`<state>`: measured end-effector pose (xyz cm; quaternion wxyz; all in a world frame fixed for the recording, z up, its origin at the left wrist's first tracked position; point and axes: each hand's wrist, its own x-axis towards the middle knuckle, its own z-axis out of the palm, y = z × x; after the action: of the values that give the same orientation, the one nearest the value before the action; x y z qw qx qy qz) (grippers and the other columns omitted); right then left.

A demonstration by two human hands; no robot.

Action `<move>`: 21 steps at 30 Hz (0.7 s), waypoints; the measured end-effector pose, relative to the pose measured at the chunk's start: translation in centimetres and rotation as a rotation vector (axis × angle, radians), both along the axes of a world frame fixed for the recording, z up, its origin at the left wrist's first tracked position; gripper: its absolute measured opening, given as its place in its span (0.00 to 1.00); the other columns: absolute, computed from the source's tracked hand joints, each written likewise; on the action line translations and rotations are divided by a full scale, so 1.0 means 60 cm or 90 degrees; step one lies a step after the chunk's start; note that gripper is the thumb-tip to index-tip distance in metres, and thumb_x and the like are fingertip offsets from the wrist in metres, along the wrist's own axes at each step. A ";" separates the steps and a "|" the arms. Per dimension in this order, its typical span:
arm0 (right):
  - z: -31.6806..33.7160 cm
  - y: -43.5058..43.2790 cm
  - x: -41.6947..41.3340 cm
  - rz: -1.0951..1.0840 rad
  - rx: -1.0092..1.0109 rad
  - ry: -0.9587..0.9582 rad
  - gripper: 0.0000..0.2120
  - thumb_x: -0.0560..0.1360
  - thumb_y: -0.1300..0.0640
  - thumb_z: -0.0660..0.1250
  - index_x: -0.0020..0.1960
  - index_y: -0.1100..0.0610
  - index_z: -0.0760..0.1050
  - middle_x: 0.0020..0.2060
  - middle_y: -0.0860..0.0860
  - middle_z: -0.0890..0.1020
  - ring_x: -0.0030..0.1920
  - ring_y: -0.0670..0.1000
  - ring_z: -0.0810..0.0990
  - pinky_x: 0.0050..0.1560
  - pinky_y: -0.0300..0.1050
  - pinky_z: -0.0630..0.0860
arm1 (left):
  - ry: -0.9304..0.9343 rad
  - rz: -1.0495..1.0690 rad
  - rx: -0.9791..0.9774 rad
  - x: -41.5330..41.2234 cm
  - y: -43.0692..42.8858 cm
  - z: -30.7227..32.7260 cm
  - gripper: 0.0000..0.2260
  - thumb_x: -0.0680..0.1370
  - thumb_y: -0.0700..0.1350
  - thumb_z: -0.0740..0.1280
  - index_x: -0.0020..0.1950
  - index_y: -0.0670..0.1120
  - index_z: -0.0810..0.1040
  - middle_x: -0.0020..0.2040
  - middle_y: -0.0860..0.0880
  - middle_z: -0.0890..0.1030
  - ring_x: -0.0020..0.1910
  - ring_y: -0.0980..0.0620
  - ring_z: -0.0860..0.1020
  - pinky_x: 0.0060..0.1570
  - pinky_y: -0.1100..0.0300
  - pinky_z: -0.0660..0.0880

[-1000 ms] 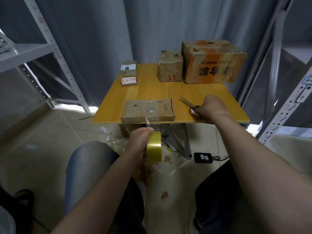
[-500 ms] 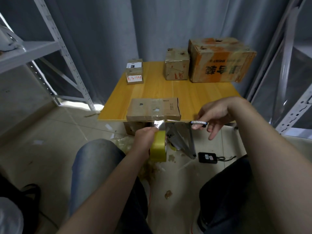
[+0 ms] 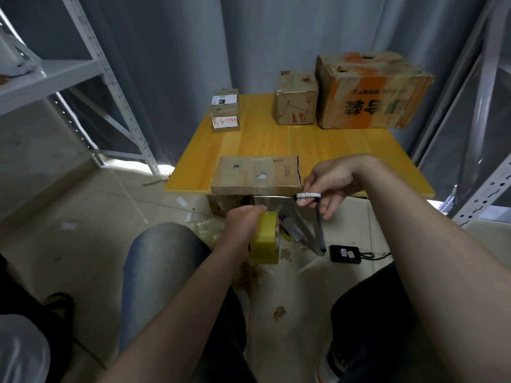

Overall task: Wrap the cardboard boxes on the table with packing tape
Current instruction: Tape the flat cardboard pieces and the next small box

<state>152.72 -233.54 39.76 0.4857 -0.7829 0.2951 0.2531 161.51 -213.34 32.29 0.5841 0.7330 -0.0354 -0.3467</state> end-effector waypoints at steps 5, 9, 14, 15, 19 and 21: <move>-0.014 -0.016 0.004 -0.002 -0.021 -0.024 0.25 0.57 0.52 0.86 0.49 0.64 0.86 0.36 0.55 0.81 0.29 0.46 0.75 0.41 0.47 0.85 | -0.013 -0.001 0.003 0.007 -0.003 -0.013 0.04 0.80 0.50 0.72 0.52 0.52 0.82 0.46 0.51 0.78 0.46 0.48 0.76 0.52 0.52 0.75; -0.023 -0.021 0.006 -0.012 -0.047 -0.044 0.24 0.52 0.50 0.87 0.43 0.60 0.88 0.35 0.55 0.82 0.34 0.47 0.78 0.39 0.44 0.85 | -0.029 0.006 0.014 0.007 -0.006 -0.021 0.05 0.80 0.51 0.72 0.45 0.54 0.81 0.45 0.52 0.77 0.46 0.48 0.75 0.48 0.53 0.73; -0.024 -0.016 0.013 -0.031 -0.049 -0.040 0.20 0.53 0.53 0.86 0.41 0.62 0.88 0.33 0.56 0.83 0.34 0.48 0.83 0.36 0.44 0.84 | -0.034 0.011 0.023 0.013 -0.008 -0.028 0.05 0.79 0.51 0.72 0.44 0.54 0.81 0.45 0.51 0.78 0.45 0.48 0.76 0.50 0.51 0.75; -0.022 -0.014 0.013 -0.034 -0.047 -0.034 0.20 0.55 0.54 0.85 0.42 0.62 0.88 0.33 0.56 0.83 0.32 0.48 0.83 0.36 0.43 0.84 | -0.031 0.010 0.028 0.013 -0.008 -0.029 0.06 0.79 0.51 0.73 0.44 0.54 0.81 0.45 0.51 0.78 0.45 0.48 0.76 0.52 0.50 0.76; -0.018 -0.005 0.016 -0.038 -0.049 -0.012 0.21 0.60 0.58 0.84 0.49 0.67 0.85 0.31 0.56 0.81 0.27 0.47 0.79 0.37 0.44 0.84 | -0.025 0.008 0.034 0.014 -0.007 -0.037 0.08 0.79 0.51 0.73 0.41 0.54 0.81 0.43 0.51 0.79 0.42 0.48 0.78 0.41 0.55 0.74; -0.018 -0.001 0.017 -0.029 -0.055 0.010 0.19 0.66 0.60 0.82 0.53 0.70 0.83 0.28 0.56 0.79 0.28 0.48 0.81 0.37 0.44 0.84 | -0.025 0.005 0.035 0.013 -0.007 -0.039 0.07 0.79 0.50 0.73 0.42 0.54 0.81 0.44 0.50 0.80 0.43 0.48 0.78 0.42 0.55 0.73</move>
<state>153.72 -233.61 38.69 0.4548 -0.7942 0.3273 0.2351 162.27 -213.76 29.95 0.5642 0.7557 -0.0347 -0.3306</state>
